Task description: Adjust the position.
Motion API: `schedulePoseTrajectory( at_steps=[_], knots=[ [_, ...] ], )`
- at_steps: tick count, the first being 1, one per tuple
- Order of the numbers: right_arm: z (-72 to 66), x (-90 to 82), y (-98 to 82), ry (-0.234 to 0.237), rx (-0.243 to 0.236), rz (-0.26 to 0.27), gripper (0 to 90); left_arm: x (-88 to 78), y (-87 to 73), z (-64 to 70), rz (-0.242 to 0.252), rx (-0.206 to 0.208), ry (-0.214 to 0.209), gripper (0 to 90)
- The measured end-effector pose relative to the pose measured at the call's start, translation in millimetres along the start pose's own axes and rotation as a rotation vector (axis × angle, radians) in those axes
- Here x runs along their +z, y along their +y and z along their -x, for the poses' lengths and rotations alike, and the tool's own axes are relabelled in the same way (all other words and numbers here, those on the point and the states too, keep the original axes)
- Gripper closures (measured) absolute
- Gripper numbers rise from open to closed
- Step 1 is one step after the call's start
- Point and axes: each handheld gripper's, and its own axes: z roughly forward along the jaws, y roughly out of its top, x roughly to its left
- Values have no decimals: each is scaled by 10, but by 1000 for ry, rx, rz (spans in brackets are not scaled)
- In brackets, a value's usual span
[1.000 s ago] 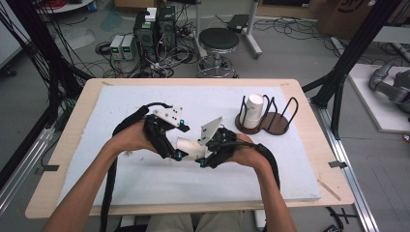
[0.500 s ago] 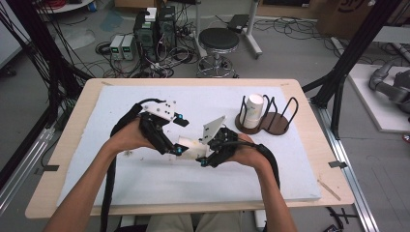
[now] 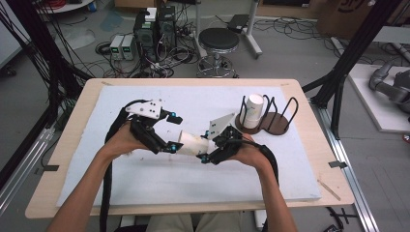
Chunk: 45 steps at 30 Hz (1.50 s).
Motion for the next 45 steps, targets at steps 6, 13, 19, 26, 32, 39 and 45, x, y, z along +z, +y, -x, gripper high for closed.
schedulePoseTrajectory(
  at_steps=[6,13,19,26,32,39,45],
  knots=[
    [28,-27,-50,7,27,60,371,-33,-122,2,39,-17,20,126],
    [42,-23,-87,28,47,113,369,-103,-242,-10,101,-31,49,124],
    [63,-26,-125,39,68,160,369,-115,-343,-6,128,-37,46,122],
    [85,-32,-175,50,87,220,369,-102,-444,-2,174,-56,40,122],
    [90,-27,-202,68,100,259,369,-78,-529,-2,234,-74,32,122],
    [100,-28,-219,84,103,318,369,-63,-606,13,279,-88,24,122],
    [97,-17,-222,90,106,349,369,-45,-658,18,284,-93,18,122]
  ],
)
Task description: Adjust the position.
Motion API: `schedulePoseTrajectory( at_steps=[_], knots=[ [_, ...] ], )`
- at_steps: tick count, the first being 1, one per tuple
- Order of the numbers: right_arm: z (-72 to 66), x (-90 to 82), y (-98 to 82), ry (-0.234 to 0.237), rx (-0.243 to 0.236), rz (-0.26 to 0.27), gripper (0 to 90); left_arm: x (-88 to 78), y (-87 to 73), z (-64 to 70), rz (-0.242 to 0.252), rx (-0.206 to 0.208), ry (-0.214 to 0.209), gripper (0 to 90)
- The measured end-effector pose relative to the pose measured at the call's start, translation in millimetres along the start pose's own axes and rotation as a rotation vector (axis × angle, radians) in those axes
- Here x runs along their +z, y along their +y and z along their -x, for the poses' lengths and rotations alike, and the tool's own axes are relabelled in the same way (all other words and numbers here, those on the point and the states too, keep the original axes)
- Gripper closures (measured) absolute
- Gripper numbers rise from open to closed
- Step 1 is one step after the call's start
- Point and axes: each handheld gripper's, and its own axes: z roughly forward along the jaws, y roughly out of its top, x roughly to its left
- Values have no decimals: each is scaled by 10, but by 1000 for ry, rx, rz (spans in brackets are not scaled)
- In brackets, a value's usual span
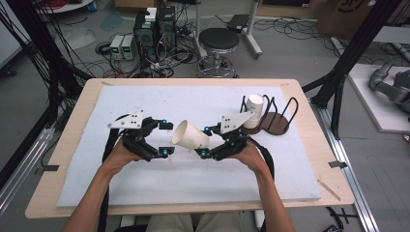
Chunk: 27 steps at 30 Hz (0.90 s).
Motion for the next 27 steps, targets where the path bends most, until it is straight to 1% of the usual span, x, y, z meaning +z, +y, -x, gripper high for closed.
schedulePoseTrajectory(
  at_steps=[2,3,5,7,8,10,11,14,19,27],
  knots=[
    [-2,4,-4,3,7,2,369,1,-18,2,4,-6,-1,122],
    [0,6,-7,5,6,7,369,-3,-24,-2,2,-2,-3,122],
    [2,6,-17,3,5,29,369,-7,-32,-3,9,-3,-2,122],
    [6,-1,-44,7,19,48,370,-9,-33,-2,18,-2,-2,122],
    [14,-2,-59,4,16,53,370,-9,-32,-2,20,-2,-3,122],
    [30,-8,-84,8,28,54,370,-3,-35,-3,20,-4,-7,122],
    [31,-10,-89,1,30,54,370,1,-37,-2,15,-9,-8,122],
    [30,-18,-89,9,25,72,370,19,-44,-7,15,-7,-11,122],
    [24,-17,-85,9,15,76,370,48,-49,-5,17,-9,-12,122],
    [23,-3,-93,18,17,81,370,91,-47,1,35,-14,-29,122]
  ],
)
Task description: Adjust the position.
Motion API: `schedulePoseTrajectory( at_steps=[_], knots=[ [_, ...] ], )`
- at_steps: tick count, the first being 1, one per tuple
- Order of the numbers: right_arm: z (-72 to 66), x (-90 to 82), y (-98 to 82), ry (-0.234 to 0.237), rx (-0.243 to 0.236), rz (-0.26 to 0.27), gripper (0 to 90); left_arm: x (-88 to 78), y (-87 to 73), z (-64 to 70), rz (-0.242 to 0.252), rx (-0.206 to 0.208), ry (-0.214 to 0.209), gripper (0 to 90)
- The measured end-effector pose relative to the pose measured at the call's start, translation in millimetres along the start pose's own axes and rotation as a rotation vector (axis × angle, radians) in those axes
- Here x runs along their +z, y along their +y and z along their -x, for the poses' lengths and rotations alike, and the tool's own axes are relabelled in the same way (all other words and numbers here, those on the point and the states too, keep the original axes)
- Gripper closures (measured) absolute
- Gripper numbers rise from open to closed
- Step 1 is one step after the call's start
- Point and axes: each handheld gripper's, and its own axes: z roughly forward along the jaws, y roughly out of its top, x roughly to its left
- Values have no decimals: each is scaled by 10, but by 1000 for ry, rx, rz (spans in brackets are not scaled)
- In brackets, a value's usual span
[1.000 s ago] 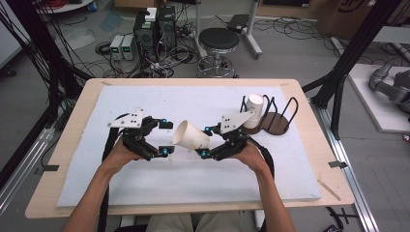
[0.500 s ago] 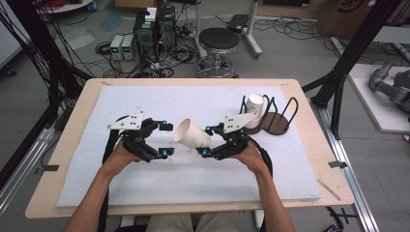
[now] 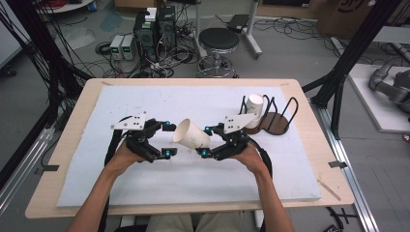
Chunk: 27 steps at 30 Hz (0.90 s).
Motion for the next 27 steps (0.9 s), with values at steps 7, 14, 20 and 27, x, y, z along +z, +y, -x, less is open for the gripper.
schedulePoseTrajectory(
  at_steps=[7,14,20,27],
  knots=[
    [-1,3,1,3,-5,-1,370,83,12,5,15,4,-11,122],
    [-9,10,3,7,-5,-1,370,165,36,4,34,4,-23,122],
    [-13,26,3,11,-5,-3,370,241,70,22,37,11,-35,122],
    [-17,27,4,13,-10,0,370,327,115,30,40,17,-44,122]
  ],
)
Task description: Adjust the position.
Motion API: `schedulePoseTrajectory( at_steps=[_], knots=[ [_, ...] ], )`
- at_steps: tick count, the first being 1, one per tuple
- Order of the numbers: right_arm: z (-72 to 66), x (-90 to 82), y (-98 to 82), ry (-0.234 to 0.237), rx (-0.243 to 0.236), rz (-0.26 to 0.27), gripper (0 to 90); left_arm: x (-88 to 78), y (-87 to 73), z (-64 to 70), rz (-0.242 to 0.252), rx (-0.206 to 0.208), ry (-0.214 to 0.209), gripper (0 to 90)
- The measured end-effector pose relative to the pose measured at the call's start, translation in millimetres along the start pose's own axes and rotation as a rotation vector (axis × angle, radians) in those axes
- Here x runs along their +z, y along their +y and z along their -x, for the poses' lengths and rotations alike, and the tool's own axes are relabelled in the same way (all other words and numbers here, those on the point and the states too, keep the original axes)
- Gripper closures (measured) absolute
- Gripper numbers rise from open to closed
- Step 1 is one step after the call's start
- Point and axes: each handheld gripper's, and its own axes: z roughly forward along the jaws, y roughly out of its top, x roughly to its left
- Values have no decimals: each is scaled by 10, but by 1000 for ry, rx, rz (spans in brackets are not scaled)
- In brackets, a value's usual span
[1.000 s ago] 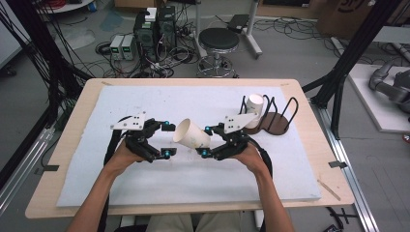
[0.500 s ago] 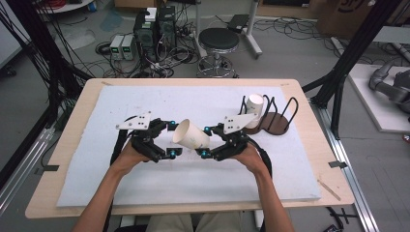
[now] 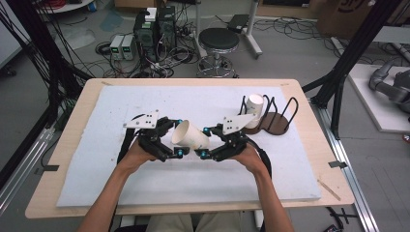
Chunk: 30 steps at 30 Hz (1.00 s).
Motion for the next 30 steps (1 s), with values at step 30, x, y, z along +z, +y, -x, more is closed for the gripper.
schedulePoseTrajectory(
  at_steps=[30],
  knots=[
    [-27,18,11,18,-17,0,371,119,55,-29,-29,10,-17,179]
  ],
)
